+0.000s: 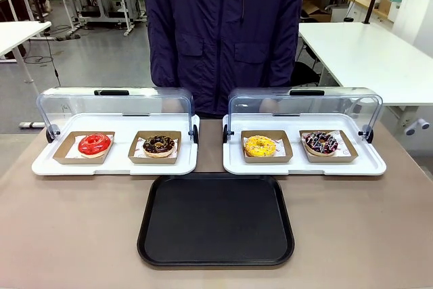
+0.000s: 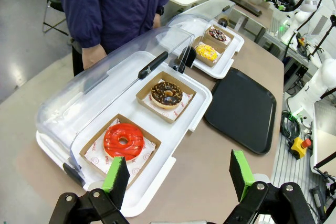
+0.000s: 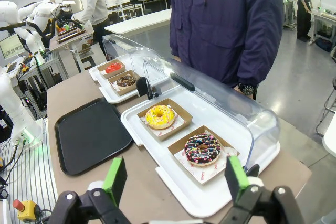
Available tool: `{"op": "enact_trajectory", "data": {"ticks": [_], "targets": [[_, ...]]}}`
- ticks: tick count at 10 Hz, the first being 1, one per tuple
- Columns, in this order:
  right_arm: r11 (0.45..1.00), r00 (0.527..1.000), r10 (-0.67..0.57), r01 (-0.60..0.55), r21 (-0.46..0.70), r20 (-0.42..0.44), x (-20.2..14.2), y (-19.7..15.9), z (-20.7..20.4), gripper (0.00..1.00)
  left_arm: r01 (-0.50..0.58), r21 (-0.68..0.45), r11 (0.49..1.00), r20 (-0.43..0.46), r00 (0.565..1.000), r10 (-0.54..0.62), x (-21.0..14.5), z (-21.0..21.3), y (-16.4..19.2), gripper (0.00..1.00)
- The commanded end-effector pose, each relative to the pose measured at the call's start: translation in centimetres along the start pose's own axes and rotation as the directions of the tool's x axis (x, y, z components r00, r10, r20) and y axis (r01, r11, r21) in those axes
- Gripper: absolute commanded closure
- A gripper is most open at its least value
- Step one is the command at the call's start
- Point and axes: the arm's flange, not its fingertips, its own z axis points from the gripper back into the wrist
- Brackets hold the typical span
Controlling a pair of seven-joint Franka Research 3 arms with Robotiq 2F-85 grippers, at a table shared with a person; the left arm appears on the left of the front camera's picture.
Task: Move the fourth donut from the left to the tray.
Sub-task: Pick up the Paper togo box containing the Donut indicated by the person and place it on the Handle tray.
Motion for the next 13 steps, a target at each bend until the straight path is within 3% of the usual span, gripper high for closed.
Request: {"op": "enact_trajectory", "data": {"ticks": [1, 13], "targets": [[1.000, 0.999, 0.028, -0.028, -0.002, 0.021, 0.30, -0.45, -0.04, 0.00, 0.002, -0.006, 1.000, 0.009, 1.000, -0.002, -0.01, 0.06, -0.04, 0.00], [1.000, 0.999, 0.028, -0.028, -0.002, 0.021, 0.30, -0.45, -0.04, 0.00, 0.002, -0.006, 1.000, 0.009, 1.000, -0.002, -0.01, 0.06, -0.04, 0.00]]}}
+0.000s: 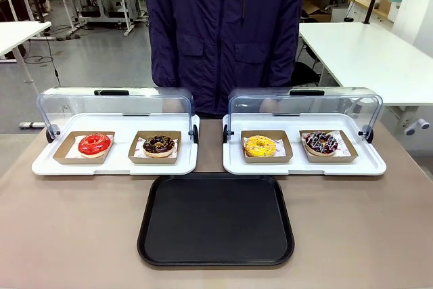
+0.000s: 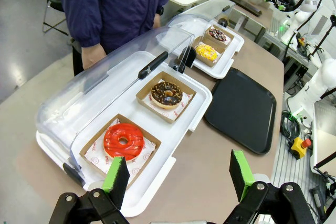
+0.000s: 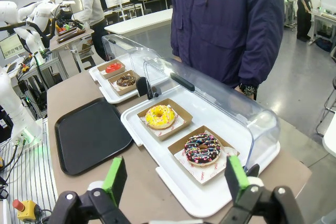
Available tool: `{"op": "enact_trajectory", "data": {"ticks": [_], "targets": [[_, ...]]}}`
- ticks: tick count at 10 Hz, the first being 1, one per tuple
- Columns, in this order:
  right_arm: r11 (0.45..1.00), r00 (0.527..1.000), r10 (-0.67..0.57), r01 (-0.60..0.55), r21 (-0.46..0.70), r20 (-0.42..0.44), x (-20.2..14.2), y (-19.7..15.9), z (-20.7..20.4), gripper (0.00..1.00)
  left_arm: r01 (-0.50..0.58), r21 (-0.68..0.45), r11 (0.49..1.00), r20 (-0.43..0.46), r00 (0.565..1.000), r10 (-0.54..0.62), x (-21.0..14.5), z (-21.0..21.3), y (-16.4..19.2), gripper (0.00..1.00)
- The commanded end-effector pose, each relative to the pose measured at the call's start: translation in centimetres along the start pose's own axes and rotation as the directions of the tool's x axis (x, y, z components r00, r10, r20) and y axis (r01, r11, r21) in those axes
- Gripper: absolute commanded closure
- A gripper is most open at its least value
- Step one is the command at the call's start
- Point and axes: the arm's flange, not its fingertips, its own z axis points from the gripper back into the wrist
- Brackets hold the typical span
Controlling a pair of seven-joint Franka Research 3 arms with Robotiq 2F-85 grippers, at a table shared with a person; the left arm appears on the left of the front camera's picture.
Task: Move the fourth donut from the left to the tray.
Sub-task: Pick up the Paper togo box containing the Donut indicated by the person and place it on the Handle tray.
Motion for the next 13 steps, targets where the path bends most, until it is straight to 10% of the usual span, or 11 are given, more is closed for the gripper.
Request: {"op": "enact_trajectory", "data": {"ticks": [1, 13], "targets": [[1.000, 0.999, 0.028, -0.028, -0.002, 0.021, 0.30, -0.45, -0.04, 0.00, 0.002, -0.006, 1.000, 0.009, 1.000, -0.002, -0.01, 0.06, -0.04, 0.00], [1.000, 0.999, 0.028, -0.028, -0.002, 0.021, 0.30, -0.45, -0.04, 0.00, 0.002, -0.006, 1.000, 0.009, 1.000, -0.002, -0.01, 0.06, -0.04, 0.00]]}}
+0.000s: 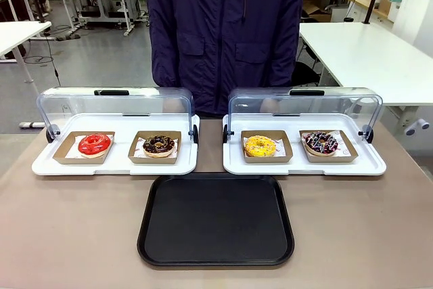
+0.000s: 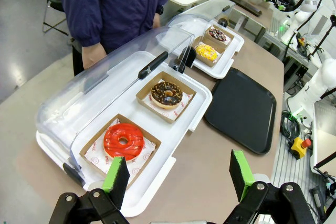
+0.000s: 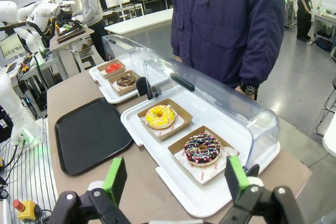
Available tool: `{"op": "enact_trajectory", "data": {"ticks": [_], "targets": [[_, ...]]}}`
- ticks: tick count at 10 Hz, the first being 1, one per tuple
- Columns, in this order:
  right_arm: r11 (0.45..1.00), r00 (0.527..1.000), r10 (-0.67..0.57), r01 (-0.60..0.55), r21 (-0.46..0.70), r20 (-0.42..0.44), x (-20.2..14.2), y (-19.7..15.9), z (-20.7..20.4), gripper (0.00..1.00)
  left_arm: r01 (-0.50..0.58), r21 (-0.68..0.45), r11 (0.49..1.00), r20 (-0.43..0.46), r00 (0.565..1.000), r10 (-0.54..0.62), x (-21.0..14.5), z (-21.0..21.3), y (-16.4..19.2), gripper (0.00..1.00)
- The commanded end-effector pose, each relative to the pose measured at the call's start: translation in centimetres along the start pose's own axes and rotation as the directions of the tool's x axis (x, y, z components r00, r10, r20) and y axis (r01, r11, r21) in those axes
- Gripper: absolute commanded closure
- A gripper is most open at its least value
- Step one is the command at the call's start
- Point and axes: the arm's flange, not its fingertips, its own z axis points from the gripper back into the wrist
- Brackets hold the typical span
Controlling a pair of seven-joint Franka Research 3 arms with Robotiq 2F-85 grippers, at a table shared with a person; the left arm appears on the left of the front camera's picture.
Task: Move the fourth donut from the left to the tray.
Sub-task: Pick up the Paper togo box containing the Donut indicated by the person and place it on the Handle tray.
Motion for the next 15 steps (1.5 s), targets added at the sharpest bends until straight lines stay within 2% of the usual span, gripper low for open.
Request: {"op": "enact_trajectory", "data": {"ticks": [1, 15], "targets": [[1.000, 0.999, 0.028, -0.028, -0.002, 0.021, 0.30, -0.45, -0.03, 0.00, 0.002, -0.006, 1.000, 0.009, 1.000, -0.002, -0.01, 0.06, -0.04, 0.00], [1.000, 0.999, 0.028, -0.028, -0.002, 0.021, 0.30, -0.45, -0.03, 0.00, 0.002, -0.006, 1.000, 0.009, 1.000, -0.002, -0.01, 0.06, -0.04, 0.00]]}}
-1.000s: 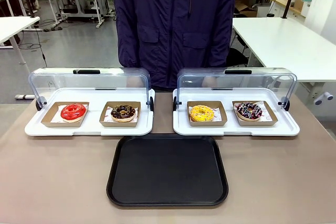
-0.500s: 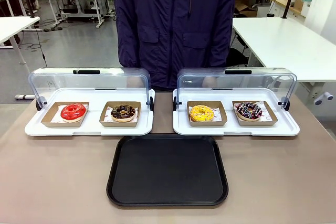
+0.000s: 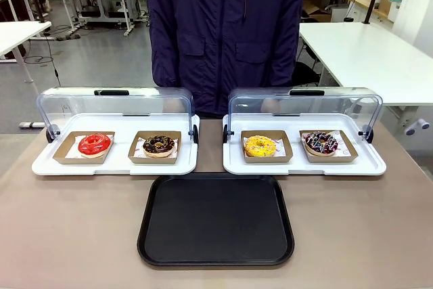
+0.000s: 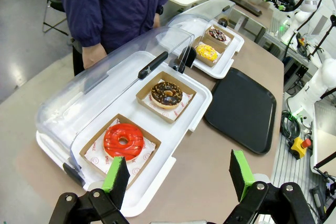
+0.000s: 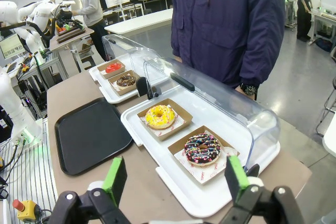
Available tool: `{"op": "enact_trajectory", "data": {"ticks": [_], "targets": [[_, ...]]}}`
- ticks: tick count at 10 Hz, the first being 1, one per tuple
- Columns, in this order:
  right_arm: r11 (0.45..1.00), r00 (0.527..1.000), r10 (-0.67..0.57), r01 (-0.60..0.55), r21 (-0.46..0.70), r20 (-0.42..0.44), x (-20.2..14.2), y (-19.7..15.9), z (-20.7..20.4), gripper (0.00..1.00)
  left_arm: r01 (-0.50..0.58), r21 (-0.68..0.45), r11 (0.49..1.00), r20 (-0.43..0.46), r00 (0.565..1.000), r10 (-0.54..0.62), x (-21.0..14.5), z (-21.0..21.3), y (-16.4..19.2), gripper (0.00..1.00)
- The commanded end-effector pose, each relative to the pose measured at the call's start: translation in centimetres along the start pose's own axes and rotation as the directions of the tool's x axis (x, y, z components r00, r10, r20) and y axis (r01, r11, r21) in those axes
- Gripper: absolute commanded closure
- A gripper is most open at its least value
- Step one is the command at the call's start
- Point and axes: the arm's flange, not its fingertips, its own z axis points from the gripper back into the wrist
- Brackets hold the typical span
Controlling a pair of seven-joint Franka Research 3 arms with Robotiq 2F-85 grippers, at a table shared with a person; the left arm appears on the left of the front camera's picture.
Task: Move the fourth donut from the left to the tray.
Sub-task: Pick up the Paper togo box containing the Donut indicated by the person and place it on the Handle tray.
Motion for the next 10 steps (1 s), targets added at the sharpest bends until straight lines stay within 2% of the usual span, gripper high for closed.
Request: {"op": "enact_trajectory", "data": {"ticks": [1, 10], "targets": [[1.000, 0.999, 0.028, -0.027, -0.002, 0.021, 0.30, -0.45, -0.03, 0.00, 0.002, -0.006, 1.000, 0.009, 1.000, -0.002, -0.01, 0.06, -0.04, 0.00], [1.000, 0.999, 0.028, -0.027, -0.002, 0.021, 0.30, -0.45, -0.03, 0.00, 0.002, -0.006, 1.000, 0.009, 1.000, -0.002, -0.01, 0.06, -0.04, 0.00]]}}
